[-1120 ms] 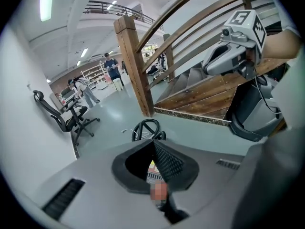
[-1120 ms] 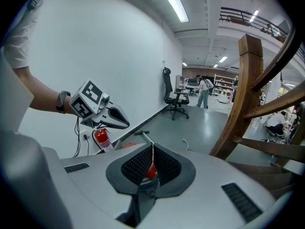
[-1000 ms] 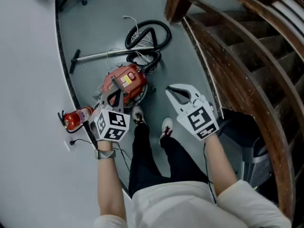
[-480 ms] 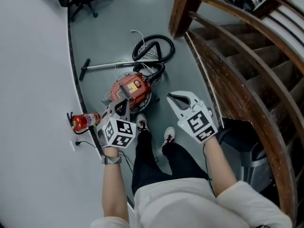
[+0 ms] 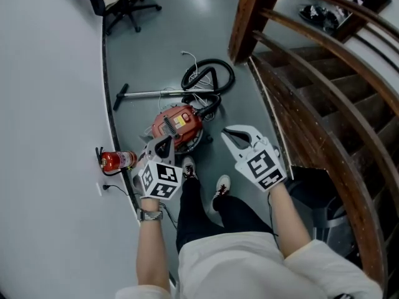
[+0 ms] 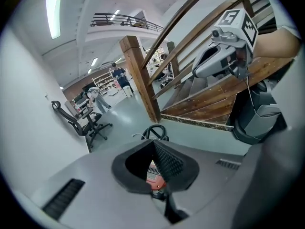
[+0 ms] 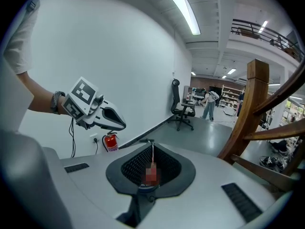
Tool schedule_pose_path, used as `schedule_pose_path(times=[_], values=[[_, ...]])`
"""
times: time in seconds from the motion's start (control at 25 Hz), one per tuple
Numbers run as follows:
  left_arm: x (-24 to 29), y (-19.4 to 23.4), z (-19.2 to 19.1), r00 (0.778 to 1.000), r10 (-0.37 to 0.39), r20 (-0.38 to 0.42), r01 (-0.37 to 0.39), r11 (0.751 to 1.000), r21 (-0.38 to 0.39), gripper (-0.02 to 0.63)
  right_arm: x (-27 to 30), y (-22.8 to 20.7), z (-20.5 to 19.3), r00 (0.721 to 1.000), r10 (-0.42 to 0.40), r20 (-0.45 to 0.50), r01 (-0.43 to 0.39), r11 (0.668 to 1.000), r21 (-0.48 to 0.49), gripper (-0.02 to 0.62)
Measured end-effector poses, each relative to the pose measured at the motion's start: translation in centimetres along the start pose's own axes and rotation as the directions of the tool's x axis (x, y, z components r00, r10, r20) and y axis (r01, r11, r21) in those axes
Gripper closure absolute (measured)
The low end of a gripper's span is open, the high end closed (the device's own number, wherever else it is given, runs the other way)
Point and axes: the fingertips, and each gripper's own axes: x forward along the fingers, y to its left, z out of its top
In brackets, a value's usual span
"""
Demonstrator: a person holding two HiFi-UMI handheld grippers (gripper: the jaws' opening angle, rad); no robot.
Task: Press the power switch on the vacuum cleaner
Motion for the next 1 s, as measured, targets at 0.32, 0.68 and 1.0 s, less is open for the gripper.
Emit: schedule_pose_path(times=[0.32,0.68,1.0], values=[[-2.4,-0.9,2.2,0.999,0.022,0.033,-0.022,0.999,-0.027,0.604,-2.2,0.1,2.2,1.0,0.014,0.02,-0.014,0.999,-0.038,0.565],[-5.6,-0.2,4.1,0.997,0.043,0.068,-0.041,0.999,-0.027,0.604,-4.8,0.4,4.9,0.999,0.018,0.044,-0.015,0.997,-0.071,0.565],[-9.0,0.1,6.4,0.99,0.085,0.111,-0.081,0.996,-0.044,0.604,-7.4,-0.1,7.3,0.997,0.01,0.079,-0.001,0.993,-0.118,0.565]])
